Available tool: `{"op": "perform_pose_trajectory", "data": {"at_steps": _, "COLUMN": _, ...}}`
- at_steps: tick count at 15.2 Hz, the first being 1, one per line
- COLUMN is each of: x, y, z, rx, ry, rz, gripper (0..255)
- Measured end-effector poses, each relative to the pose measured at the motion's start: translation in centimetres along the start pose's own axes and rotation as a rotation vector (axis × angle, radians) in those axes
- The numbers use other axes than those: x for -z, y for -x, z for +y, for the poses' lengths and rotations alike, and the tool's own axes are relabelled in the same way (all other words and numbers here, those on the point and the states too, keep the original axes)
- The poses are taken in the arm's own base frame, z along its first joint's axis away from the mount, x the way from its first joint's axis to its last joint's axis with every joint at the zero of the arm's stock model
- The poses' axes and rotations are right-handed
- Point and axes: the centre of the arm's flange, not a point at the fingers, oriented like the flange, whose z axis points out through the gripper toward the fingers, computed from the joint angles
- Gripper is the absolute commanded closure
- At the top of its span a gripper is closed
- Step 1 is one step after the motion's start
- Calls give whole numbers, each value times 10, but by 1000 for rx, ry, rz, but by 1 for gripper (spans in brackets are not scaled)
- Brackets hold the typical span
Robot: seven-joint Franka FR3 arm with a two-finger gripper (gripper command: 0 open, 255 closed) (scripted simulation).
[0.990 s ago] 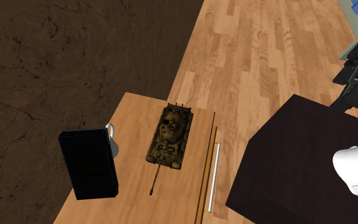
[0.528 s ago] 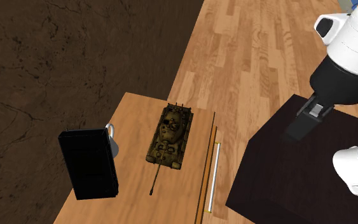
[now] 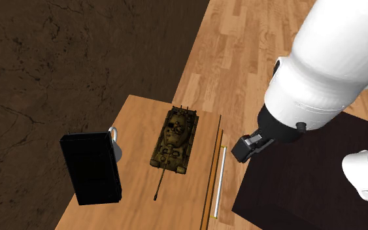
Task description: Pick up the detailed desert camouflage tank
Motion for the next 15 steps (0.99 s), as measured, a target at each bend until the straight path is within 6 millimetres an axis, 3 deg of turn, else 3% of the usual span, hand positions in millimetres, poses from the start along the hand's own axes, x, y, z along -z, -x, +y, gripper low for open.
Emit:
{"op": "perform_pose_trajectory", "data": {"at_steps": 6, "x": -42, "y": -23, "z": -65, "rx": -204, "ry": 3, "rz": 24, "gripper": 0}}
{"op": "perform_pose_trajectory", "data": {"at_steps": 15, "x": -99, "y": -86, "z": -146, "rx": -518, "ry": 10, "rz": 64, "gripper": 0}}
